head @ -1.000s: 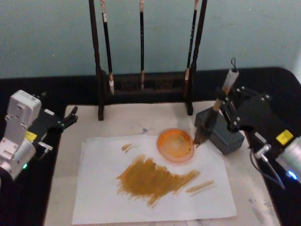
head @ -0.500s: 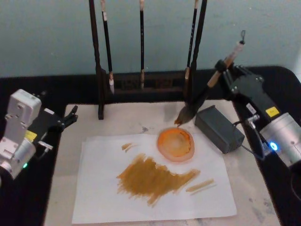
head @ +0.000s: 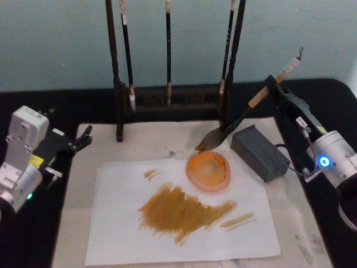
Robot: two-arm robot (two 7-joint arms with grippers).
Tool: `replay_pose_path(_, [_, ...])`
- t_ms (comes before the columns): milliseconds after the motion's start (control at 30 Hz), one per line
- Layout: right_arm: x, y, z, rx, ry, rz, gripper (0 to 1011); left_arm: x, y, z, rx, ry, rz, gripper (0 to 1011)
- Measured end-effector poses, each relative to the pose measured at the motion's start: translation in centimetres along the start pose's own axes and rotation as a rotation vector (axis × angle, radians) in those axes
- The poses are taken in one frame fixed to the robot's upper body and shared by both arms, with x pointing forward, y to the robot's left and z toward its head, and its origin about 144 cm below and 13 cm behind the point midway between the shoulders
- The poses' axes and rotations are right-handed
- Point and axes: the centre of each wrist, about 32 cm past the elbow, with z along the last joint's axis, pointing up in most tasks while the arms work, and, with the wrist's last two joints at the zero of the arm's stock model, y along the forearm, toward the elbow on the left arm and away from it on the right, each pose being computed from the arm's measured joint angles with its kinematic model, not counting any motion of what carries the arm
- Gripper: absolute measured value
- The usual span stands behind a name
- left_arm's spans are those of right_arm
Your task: Pick up the brush from the inkstone, write on the paper, then place the brush back to its original position.
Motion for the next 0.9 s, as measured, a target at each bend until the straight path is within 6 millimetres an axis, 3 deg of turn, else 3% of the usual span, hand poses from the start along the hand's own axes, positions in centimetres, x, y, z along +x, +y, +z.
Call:
replay_pose_path(433, [2.9,-0.3,0.0,-0.082,0.241,-0.061,168,0.0,0.0,0.0,0.0,0.0,0.0,1010])
replay_pose_path(900, [4.2,0.0,-0.6,-0.122,0.311,-0.074,168,0.0,0.0,0.0,0.0,0.0,0.0,1010])
